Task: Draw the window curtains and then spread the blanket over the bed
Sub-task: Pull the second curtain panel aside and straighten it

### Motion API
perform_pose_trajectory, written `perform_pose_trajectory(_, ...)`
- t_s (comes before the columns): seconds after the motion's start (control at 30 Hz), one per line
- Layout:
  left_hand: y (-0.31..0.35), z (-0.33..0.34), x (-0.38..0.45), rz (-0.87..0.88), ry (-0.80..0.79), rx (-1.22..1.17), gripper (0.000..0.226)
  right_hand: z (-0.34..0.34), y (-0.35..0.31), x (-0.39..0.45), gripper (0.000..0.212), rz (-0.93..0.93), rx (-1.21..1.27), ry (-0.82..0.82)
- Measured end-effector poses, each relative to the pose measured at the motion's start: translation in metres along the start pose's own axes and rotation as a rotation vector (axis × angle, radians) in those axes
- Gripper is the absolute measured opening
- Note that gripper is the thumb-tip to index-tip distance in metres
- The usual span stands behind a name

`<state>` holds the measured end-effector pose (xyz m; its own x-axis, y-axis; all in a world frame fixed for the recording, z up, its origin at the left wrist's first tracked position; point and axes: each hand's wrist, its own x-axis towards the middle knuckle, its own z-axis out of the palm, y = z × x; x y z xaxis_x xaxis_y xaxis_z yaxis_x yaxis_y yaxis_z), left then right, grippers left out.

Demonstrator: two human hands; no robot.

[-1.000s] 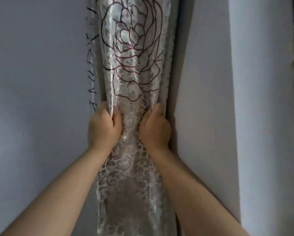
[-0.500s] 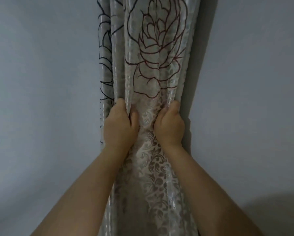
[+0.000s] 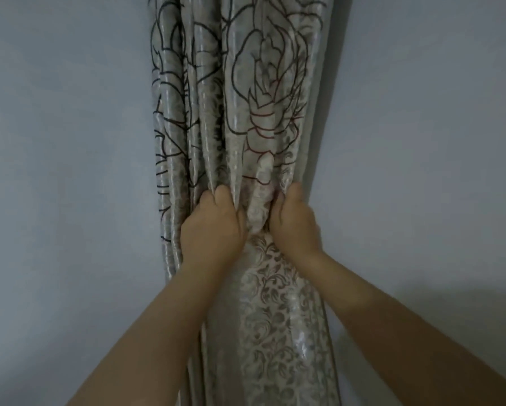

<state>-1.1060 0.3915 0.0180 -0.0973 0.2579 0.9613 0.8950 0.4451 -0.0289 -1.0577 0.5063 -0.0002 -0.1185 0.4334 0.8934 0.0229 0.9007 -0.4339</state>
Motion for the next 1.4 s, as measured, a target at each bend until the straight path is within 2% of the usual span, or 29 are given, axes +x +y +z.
perform_pose_trajectory(0.07,0.003,-0.004,0.0,-0.061,-0.019,-0.07,0.027,-0.022,0.001,0.005,0.021,-0.019,-0.005,-0.117)
perform_pose_trajectory(0.13,0.013,-0.008,-0.002,-0.151,0.02,-0.139,0.031,-0.043,0.004,0.015,0.035,-0.048,0.014,-0.148)
perform_pose_trajectory(0.23,0.043,-0.015,0.004,-0.385,0.037,-0.333,0.043,-0.067,0.004,0.03,0.041,-0.018,0.122,-0.143)
perform_pose_trajectory(0.3,0.066,-0.015,0.014,-0.591,-0.001,-0.528,0.043,-0.078,0.001,0.036,0.04,0.042,0.217,-0.095)
perform_pose_trajectory(0.37,0.089,-0.017,0.026,-0.734,0.028,-0.73,0.04,-0.088,-0.001,0.039,0.035,0.061,0.294,-0.013)
perform_pose_trajectory(0.4,0.096,-0.02,0.032,-0.731,0.087,-0.769,0.04,-0.09,-0.004,0.039,0.033,0.058,0.318,0.022)
perform_pose_trajectory(0.5,0.106,-0.031,0.057,-0.561,0.326,-0.652,0.04,-0.094,-0.01,0.038,0.033,0.014,0.358,0.099)
perform_pose_trajectory(0.57,0.109,-0.034,0.069,-0.521,0.355,-0.549,0.039,-0.1,-0.012,0.04,0.032,0.011,0.399,0.125)
perform_pose_trajectory(0.67,0.102,-0.028,0.068,-0.387,0.282,-0.262,0.045,-0.101,-0.014,0.042,0.032,-0.005,0.401,0.148)
perform_pose_trajectory(0.8,0.082,-0.028,0.065,-0.266,0.266,-0.006,0.049,-0.08,-0.011,0.045,0.036,-0.028,0.229,0.164)
perform_pose_trajectory(0.93,0.053,-0.027,0.066,-0.158,0.241,0.219,0.039,-0.047,-0.005,0.053,0.029,-0.027,0.147,0.027)
perform_pose_trajectory(1.03,0.032,-0.03,0.067,-0.192,0.136,0.333,0.028,-0.029,-0.013,0.059,0.032,-0.003,0.164,-0.115)
perform_pose_trajectory(1.1,0.024,-0.033,0.064,-0.203,0.126,0.37,0.023,-0.023,-0.018,0.058,0.033,-0.024,0.171,-0.174)
perform_pose_trajectory(1.2,0.025,-0.03,0.039,-0.086,0.084,0.491,0.019,-0.03,-0.013,0.054,0.033,-0.003,0.141,-0.203)
perform_pose_trajectory(1.27,0.024,-0.019,0.014,-0.017,0.014,0.493,0.026,-0.04,-0.003,0.052,0.03,0.014,0.09,-0.228)
perform_pose_trajectory(1.4,0.029,-0.006,-0.016,0.004,-0.277,0.508,0.045,-0.056,0.013,0.035,0.025,-0.105,-0.008,-0.28)
